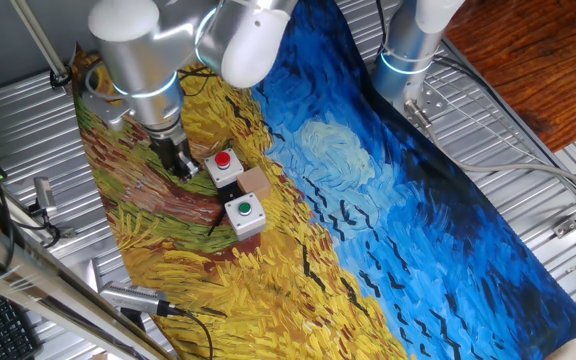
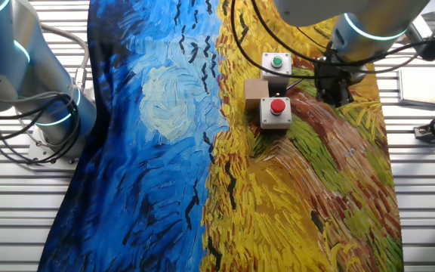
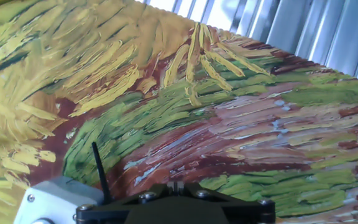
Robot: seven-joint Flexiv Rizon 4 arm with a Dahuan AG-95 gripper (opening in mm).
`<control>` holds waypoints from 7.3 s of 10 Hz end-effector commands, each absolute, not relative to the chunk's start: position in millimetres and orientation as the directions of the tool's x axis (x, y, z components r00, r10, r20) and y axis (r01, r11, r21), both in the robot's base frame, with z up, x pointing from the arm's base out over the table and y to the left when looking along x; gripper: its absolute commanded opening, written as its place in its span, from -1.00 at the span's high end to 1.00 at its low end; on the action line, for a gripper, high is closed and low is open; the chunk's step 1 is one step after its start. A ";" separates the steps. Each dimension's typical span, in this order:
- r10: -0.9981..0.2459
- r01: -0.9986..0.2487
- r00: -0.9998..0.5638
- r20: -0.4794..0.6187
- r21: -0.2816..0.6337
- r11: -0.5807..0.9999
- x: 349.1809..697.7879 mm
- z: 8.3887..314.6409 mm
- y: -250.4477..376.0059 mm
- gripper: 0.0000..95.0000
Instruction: Turn the hands of a clock
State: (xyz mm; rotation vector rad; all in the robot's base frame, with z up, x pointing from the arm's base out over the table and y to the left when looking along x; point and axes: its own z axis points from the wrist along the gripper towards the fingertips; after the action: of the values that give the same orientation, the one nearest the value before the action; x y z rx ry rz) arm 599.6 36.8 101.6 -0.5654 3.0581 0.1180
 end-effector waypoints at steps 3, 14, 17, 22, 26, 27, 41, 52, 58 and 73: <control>-0.489 -0.489 -0.872 -0.016 0.063 0.870 597.4 101.6 37.4 1.00; -0.461 -0.463 -0.887 -0.040 0.092 0.882 597.3 79.5 137.5 1.00; -0.469 -0.469 -0.883 -0.028 0.092 0.878 596.8 78.6 138.0 1.00; -0.439 -0.444 -0.896 -0.061 0.129 0.887 596.0 55.9 169.5 1.00; -0.424 -0.428 -0.904 -0.058 0.118 0.896 587.7 44.7 177.7 1.00; -0.443 -0.447 -0.895 -0.054 0.102 0.889 587.3 44.5 177.6 1.00; -0.402 -0.402 -0.916 -0.013 0.028 0.915 587.4 40.8 177.4 1.00; -0.460 -0.460 -0.888 -0.022 0.041 0.887 589.8 21.0 144.6 1.00; -0.502 -0.502 -0.865 -0.019 0.033 0.864 590.9 25.7 115.1 1.00; -0.482 -0.483 -0.875 -0.039 0.064 0.873 597.8 29.1 129.5 1.00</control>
State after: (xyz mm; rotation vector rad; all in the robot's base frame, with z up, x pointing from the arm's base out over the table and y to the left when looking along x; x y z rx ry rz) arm 596.8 130.8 28.9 -0.7755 3.0198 0.1161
